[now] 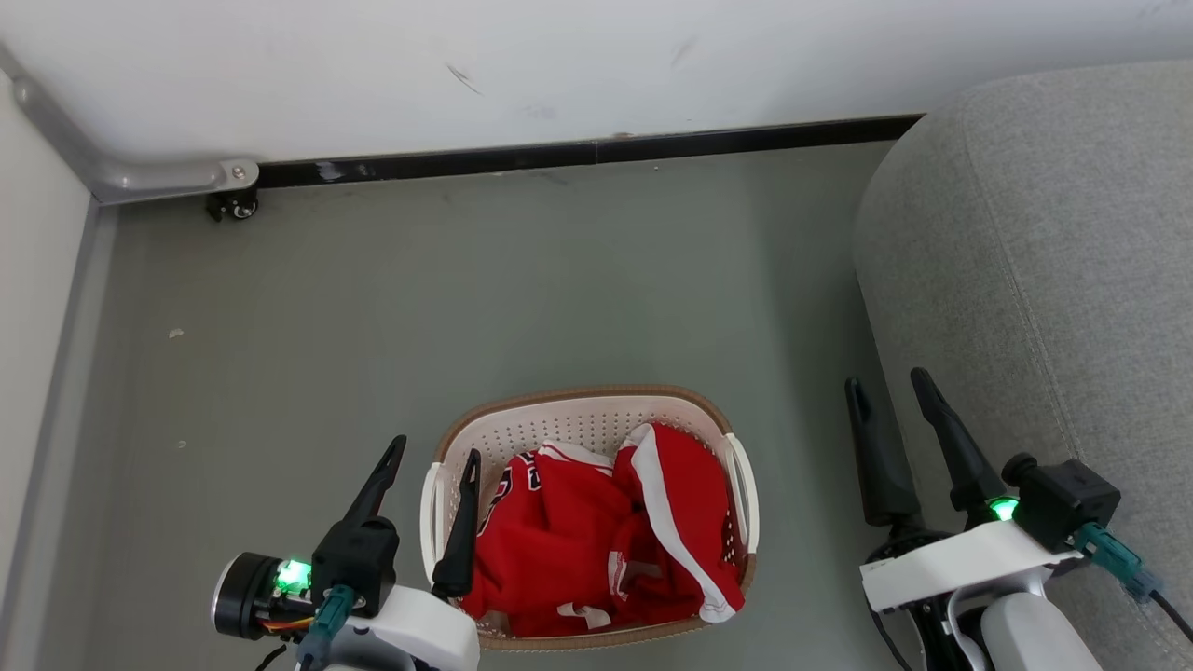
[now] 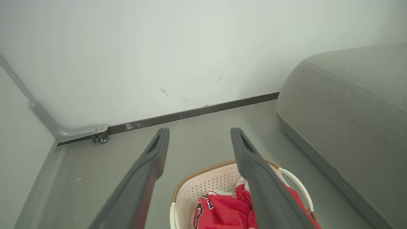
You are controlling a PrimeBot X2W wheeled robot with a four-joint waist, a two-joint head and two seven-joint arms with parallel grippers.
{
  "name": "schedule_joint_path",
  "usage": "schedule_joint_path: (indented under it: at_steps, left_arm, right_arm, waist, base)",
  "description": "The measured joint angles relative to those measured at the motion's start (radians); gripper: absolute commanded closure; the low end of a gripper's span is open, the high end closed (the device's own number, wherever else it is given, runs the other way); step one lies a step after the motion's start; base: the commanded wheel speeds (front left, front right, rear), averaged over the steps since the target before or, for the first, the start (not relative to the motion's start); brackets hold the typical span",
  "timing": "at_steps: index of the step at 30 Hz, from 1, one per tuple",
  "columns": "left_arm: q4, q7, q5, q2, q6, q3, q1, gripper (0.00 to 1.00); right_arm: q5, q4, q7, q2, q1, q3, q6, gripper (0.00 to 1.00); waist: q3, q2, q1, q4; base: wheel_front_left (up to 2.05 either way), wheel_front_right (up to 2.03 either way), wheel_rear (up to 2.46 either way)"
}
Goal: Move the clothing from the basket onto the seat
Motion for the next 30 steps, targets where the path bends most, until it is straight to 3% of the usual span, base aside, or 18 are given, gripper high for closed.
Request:
schedule_joint_path:
  at_steps: [30]
  left_arm:
    - [0.240, 0.000, 0.084, 0.056, -0.017, -0.041, -0.180, 0.00]
  right_arm:
    - [0.002, -0.070, -0.014, 0.000, -0.082, -0.051, 0.000, 0.00]
  waist:
    - [0.214, 0.0000, -0.0001, -0.101]
  base:
    - [0.00, 0.00, 0.00]
